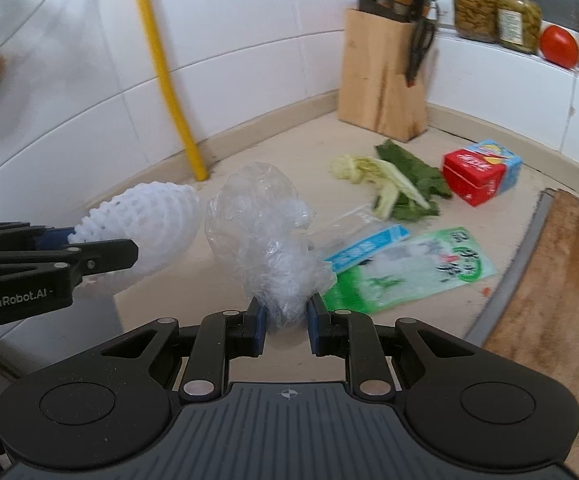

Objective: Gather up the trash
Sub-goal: 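Carry the foam net and plastic bag with both tools over the black bin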

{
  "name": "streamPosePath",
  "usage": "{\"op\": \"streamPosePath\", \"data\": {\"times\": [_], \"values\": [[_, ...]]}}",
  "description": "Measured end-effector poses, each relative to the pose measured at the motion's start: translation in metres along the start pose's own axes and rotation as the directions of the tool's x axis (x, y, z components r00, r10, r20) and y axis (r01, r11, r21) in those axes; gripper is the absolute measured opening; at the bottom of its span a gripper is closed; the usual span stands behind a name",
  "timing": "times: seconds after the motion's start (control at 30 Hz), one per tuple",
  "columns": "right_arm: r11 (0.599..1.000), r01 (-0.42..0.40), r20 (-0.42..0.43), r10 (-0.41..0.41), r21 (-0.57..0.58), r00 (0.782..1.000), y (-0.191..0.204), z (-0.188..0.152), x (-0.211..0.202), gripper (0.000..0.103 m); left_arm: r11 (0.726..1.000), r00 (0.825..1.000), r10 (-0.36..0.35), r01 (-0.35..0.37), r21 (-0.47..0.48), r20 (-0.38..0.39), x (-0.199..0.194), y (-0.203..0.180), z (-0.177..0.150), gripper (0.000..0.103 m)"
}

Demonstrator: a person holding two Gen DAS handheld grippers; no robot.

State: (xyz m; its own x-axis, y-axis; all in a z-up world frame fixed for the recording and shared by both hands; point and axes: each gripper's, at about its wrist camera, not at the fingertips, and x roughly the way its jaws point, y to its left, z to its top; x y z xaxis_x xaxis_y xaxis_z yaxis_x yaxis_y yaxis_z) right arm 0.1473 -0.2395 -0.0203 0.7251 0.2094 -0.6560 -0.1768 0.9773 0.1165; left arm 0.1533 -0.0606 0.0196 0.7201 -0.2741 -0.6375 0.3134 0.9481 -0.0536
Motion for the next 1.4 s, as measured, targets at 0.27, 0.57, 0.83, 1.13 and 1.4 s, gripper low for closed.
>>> {"op": "streamPosePath", "data": {"times": [0.27,0.57,0.83,1.13,1.4], "values": [[0.998,-0.031,-0.010,0.031,-0.046,0.999,0.027,0.000,-0.001,0.027,0.999,1.000,0.027,-0.026,-0.037,0.016,-0.015,0.017,-0.010,0.025],[0.989,-0.096,-0.039,0.092,-0.111,0.995,0.060,-0.004,0.003,0.027,0.993,0.996,0.085,-0.083,-0.086,0.017,-0.035,0.037,-0.028,0.025],[0.966,-0.178,-0.082,0.165,-0.185,0.983,0.103,-0.007,0.012,0.027,0.974,0.987,0.162,-0.159,-0.161,0.006,-0.055,0.069,-0.052,0.025],[0.928,-0.271,-0.147,0.239,-0.258,0.960,0.154,-0.015,0.028,0.027,0.941,0.969,0.244,-0.245,-0.232,-0.035,-0.070,0.105,-0.081,0.025],[0.901,-0.318,-0.197,0.269,-0.294,0.943,0.186,-0.022,0.042,0.028,0.915,0.956,0.284,-0.293,-0.277,-0.074,-0.075,0.129,-0.101,0.025]]}}
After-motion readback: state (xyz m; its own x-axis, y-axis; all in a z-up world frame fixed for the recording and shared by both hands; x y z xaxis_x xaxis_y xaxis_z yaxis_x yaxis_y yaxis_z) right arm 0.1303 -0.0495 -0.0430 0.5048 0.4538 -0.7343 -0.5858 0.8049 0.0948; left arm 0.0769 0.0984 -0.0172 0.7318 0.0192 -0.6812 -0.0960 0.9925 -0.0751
